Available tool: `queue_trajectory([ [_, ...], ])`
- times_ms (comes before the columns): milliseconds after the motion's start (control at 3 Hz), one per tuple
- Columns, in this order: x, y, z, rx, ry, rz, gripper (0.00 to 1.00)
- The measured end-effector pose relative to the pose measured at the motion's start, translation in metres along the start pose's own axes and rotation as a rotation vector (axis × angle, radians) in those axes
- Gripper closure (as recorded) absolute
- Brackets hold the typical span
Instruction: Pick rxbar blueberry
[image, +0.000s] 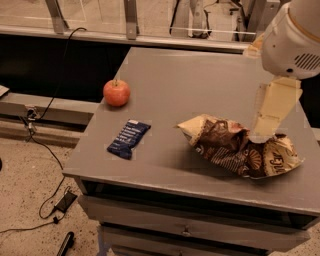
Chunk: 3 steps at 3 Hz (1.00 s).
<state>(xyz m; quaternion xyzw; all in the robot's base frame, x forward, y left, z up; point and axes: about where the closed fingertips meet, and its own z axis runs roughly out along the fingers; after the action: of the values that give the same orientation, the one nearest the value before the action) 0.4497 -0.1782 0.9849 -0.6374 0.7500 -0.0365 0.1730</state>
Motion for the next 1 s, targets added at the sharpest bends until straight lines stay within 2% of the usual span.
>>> queue_trajectory([
  [333,-0.063,0.001,0.009,0.0,-0.045,-0.155,0.0],
  [667,-0.132,0.016,0.019,0.001,-0.088,-0.347,0.0],
  [1000,-0.167,0.04,0.02,0.034,-0.179,-0.491,0.0],
])
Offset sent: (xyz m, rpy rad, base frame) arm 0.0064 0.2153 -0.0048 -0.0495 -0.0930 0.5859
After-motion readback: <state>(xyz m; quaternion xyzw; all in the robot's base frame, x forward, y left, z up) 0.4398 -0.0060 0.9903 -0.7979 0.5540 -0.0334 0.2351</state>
